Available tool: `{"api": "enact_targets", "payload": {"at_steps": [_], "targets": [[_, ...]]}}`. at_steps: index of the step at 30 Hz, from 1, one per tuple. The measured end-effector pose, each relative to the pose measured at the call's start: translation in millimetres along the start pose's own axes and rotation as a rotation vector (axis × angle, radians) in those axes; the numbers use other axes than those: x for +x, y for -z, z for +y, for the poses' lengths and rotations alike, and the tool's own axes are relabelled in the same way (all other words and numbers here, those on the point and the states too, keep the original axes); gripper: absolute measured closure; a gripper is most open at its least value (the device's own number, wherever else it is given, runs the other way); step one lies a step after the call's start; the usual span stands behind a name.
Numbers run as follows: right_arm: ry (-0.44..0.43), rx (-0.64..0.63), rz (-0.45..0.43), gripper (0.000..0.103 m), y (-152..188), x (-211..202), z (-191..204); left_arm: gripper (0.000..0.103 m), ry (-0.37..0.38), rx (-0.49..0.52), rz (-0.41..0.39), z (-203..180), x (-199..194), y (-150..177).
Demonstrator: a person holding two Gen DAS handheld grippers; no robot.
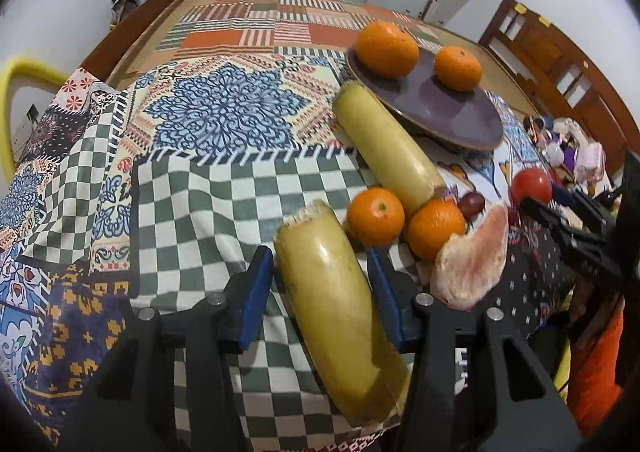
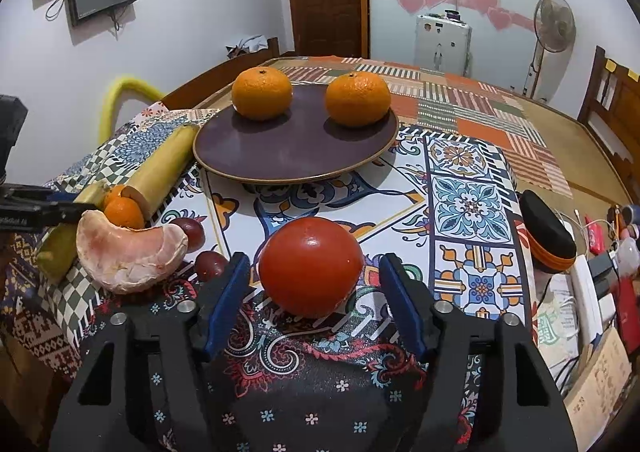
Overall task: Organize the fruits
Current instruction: 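Grasp the yellow cylinder with the left gripper while the right gripper grasps the tomato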
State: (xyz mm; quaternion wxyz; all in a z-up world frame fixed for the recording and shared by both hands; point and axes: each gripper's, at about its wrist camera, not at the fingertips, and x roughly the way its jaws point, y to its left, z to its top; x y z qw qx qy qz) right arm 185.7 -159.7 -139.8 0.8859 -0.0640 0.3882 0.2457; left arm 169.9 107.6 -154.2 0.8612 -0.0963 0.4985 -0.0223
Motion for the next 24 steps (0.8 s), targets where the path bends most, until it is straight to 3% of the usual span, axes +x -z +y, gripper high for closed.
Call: {"api": "enact_targets", "payload": {"at_steps": [5,11,24], "targets": [[-0.038,0.015,0.006,0.056,-0.7,0.5,-2.8,0.054,-0.003,0.018,0.011,-5.3,7.6,-1.8],[-0.045,0.017,0.006,0.057,-0.4,-1.4,-2.8,0.059,-0.018,0.018,-0.012,-6.0,6.5,-3.6],[-0.017,0.025,-0.088,0.057,-19.5,-35.9,-3.5,0.066,-0.044,0.108,-0.214,-30.4,-66.9,-3.1]]}}
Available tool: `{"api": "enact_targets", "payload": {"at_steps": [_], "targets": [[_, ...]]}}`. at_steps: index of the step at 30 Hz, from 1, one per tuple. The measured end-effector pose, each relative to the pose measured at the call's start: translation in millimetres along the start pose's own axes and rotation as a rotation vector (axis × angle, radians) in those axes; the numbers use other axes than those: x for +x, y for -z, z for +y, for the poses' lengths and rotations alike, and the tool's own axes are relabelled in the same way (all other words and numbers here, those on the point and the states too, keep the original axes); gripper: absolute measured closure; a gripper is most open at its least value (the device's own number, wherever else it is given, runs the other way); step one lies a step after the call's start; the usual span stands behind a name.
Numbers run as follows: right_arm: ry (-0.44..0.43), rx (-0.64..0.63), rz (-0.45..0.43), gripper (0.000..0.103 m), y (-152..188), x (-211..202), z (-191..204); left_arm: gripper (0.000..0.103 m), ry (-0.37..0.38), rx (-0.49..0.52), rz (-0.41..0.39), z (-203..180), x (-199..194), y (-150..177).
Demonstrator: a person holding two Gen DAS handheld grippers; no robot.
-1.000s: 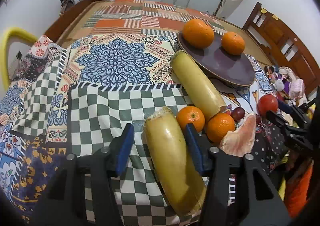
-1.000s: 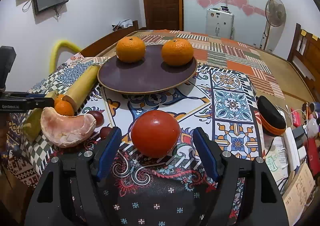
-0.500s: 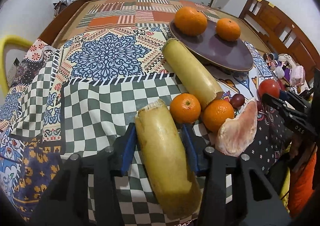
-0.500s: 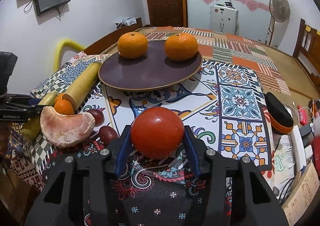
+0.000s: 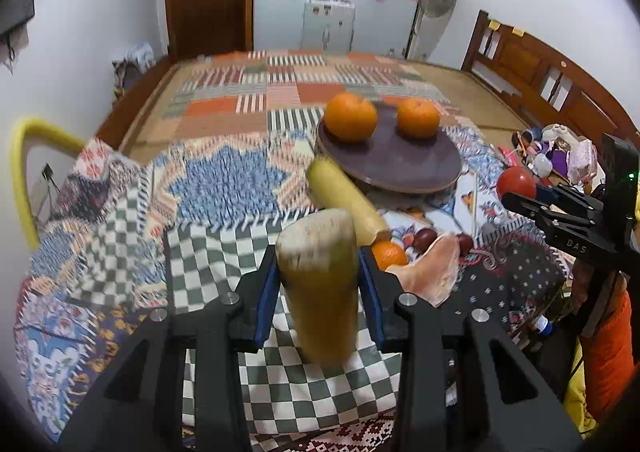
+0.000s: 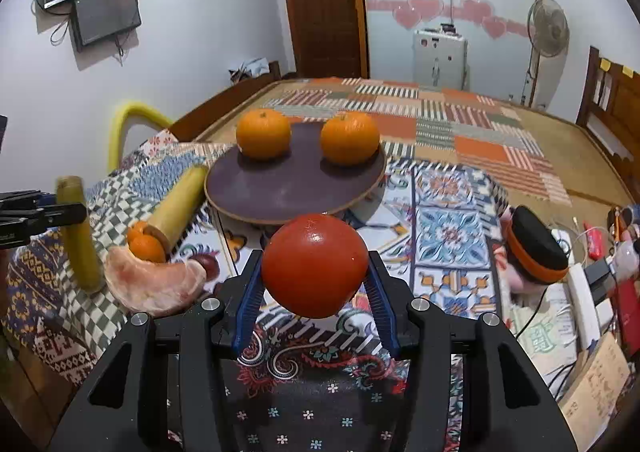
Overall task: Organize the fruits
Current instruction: 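Grasp the yellow cylinder with the left gripper while the right gripper grasps the tomato, then place the yellow cylinder on the plate with the left gripper while the right places the tomato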
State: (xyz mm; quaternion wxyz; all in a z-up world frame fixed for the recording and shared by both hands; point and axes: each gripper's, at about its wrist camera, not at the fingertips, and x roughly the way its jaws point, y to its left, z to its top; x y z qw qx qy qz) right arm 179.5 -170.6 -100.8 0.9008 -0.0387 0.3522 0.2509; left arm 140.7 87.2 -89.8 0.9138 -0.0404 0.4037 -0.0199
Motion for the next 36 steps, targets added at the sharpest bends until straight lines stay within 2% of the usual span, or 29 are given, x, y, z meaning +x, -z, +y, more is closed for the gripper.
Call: {"api": "enact_targets", "payload": {"at_steps": [6,11,17,36], "targets": [[0.011,-0.001,-0.03,0.057,-9.9,-7.9,-0.1,0.066,-0.003,0.0,-0.081,-4.4,-17.0,-15.2],[0.011,-0.002,-0.05,0.057,-18.5,-9.6,-2.2,0.066,0.019,-0.013,-0.127,-7.6,-18.7,-33.2],[0.014,-0.008,-0.069,0.057,-28.2,-5.6,-4.0,0.066,0.03,0.019,-0.163,-21.9,-10.9,-53.2],[0.037,-0.034,-0.063,0.057,-50.5,32.0,-16.4,0.066,0.095,0.109,-0.087,-62.2,63.7,-89.1]]}}
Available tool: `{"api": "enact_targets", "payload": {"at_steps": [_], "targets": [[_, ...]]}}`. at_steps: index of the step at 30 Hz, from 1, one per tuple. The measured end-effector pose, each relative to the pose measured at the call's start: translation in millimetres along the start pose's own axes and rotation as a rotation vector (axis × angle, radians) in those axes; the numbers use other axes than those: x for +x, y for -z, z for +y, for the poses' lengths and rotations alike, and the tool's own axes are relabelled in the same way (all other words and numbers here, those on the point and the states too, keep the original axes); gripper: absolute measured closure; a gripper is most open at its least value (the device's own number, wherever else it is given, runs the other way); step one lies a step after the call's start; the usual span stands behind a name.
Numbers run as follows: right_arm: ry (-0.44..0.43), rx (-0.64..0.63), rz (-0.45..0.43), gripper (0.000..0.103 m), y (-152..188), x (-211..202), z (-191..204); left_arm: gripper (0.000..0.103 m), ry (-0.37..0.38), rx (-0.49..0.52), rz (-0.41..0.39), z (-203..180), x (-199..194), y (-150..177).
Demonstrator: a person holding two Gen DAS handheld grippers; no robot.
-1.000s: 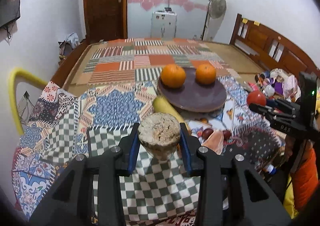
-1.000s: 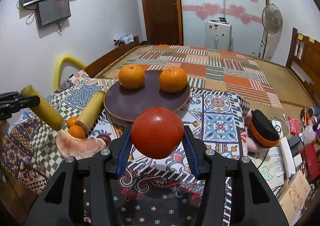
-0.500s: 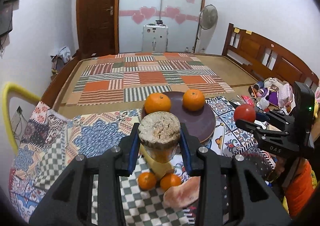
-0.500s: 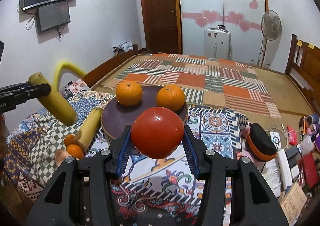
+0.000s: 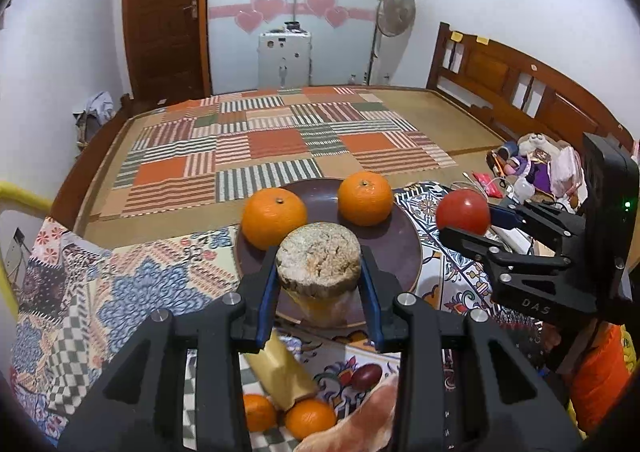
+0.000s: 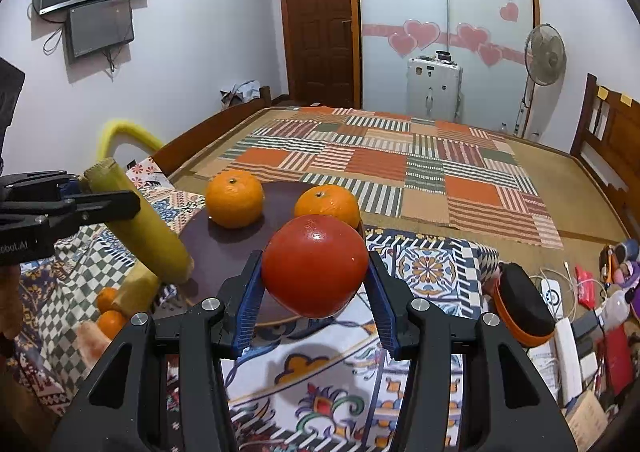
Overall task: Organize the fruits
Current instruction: 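Place the yellow cylinder on the plate with the left gripper while the right places the tomato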
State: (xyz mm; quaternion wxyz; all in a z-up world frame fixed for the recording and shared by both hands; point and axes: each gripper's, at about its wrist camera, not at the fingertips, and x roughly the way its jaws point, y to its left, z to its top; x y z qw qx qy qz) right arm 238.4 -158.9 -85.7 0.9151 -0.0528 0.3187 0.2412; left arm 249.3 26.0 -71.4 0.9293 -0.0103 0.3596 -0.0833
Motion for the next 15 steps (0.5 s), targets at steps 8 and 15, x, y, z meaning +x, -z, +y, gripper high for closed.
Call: {"api": "enact_targets", "payload": {"at_steps": [8,15], "targets": [[0.008,-0.038,0.027,0.057,-5.1,19.8,1.4,0.066,0.031,0.035,0.045,-16.0,31.8,-15.1],[0.015,-0.069,0.06,0.057,-5.9,35.9,3.3,0.066,0.022,0.04,0.07,-19.5,55.2,-26.2]]}}
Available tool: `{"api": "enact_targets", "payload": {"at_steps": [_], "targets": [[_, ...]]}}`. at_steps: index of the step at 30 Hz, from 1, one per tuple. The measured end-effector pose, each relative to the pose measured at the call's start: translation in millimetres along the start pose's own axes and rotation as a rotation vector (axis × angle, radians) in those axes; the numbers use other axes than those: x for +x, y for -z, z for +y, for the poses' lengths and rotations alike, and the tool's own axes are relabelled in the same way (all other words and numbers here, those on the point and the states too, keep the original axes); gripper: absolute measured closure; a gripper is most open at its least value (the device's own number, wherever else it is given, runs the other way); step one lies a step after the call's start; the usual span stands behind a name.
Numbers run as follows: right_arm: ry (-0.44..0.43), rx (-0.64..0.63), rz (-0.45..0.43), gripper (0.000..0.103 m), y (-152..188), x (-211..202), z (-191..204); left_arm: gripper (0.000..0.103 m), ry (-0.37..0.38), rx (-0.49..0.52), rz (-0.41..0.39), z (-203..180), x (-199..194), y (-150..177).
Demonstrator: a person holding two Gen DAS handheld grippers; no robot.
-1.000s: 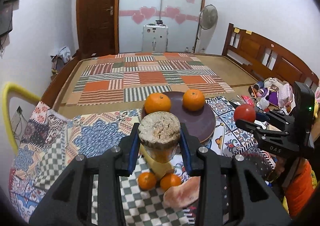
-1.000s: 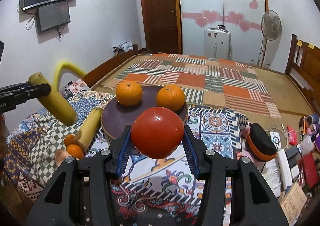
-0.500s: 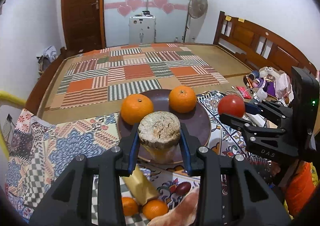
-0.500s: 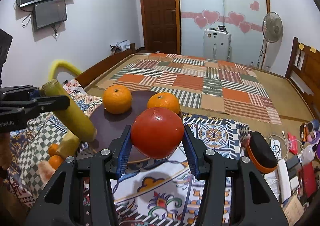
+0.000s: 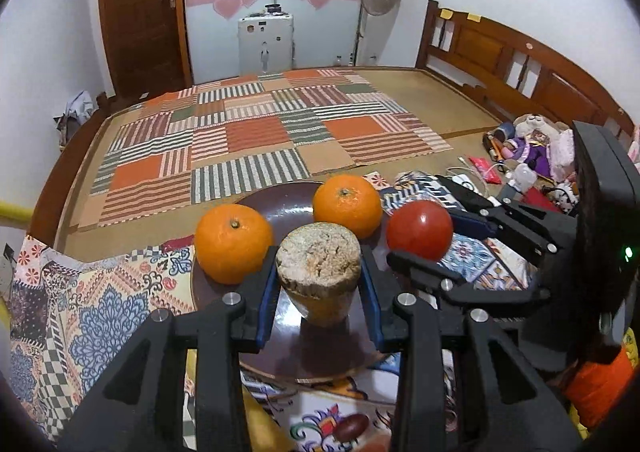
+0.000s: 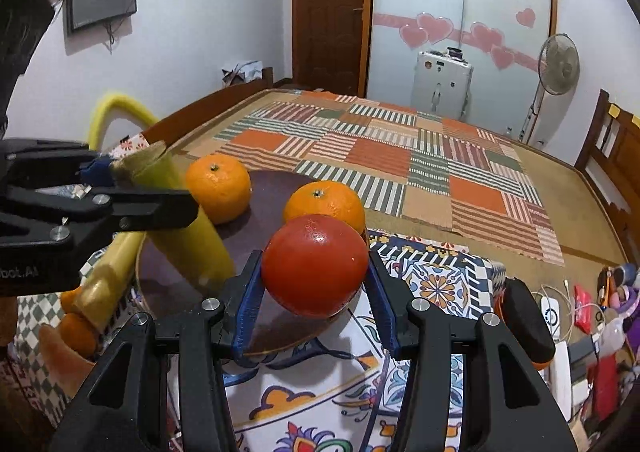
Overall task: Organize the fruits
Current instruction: 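Place the yellow cylinder on the plate with the left gripper while the right places the tomato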
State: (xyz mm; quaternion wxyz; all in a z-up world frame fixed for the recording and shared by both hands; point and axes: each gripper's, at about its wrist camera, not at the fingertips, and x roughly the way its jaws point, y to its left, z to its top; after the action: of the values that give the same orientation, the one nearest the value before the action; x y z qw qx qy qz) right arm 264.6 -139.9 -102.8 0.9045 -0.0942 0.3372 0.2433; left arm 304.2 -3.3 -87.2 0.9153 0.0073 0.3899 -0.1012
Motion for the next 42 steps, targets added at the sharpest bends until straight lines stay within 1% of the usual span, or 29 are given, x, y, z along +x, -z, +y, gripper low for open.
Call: {"api": "enact_targets", "payload": {"at_steps": [5,9,14,16,20,24,26,28,29,30,35,42], "targets": [[-0.034,0.015,0.022,0.057,2.7,7.0,-2.3,0.066,0.017,-0.034,0.009,8.3,11.3,-9.4],[-0.033,0.014,0.032,0.057,3.2,9.5,-1.6,0.066,0.017,-0.048,0.014,11.2,21.4,-20.8],[-0.032,0.017,0.043,0.057,1.2,14.2,-1.2,0.066,0.006,-0.102,0.023,19.0,33.5,-30.9],[-0.035,0.02,0.048,0.057,0.4,16.5,-1.2,0.066,-0.003,-0.099,0.026,18.8,37.2,-32.7],[-0.06,0.041,0.056,0.057,-1.4,20.3,-3.3,0.064,-0.029,-0.059,0.035,13.3,43.6,-35.9],[-0.063,0.046,0.054,0.057,-1.4,20.5,-4.1,0.063,-0.037,-0.065,0.046,13.9,47.7,-36.9],[-0.054,0.041,0.048,0.054,-1.9,20.2,-3.5,0.057,-0.04,-0.068,0.05,15.1,48.6,-36.7],[-0.041,0.037,0.028,0.047,-2.5,16.6,-2.9,0.052,-0.036,-0.059,0.055,13.2,49.1,-36.4],[-0.04,0.035,0.014,0.042,-2.6,13.9,-2.9,0.052,-0.035,-0.048,0.052,11.5,47.9,-35.6],[-0.04,0.033,0.004,0.042,-3.0,11.6,-2.6,0.052,-0.036,-0.04,0.048,10.1,46.4,-35.2],[-0.034,0.031,-0.016,0.041,-3.9,4.9,-2.6,0.052,-0.061,-0.007,0.009,3.6,28.0,-32.2],[-0.032,0.014,-0.046,0.042,-2.9,-17.8,3.3,0.052,-0.093,-0.024,-0.051,15.8,-21.0,-15.4]]}}
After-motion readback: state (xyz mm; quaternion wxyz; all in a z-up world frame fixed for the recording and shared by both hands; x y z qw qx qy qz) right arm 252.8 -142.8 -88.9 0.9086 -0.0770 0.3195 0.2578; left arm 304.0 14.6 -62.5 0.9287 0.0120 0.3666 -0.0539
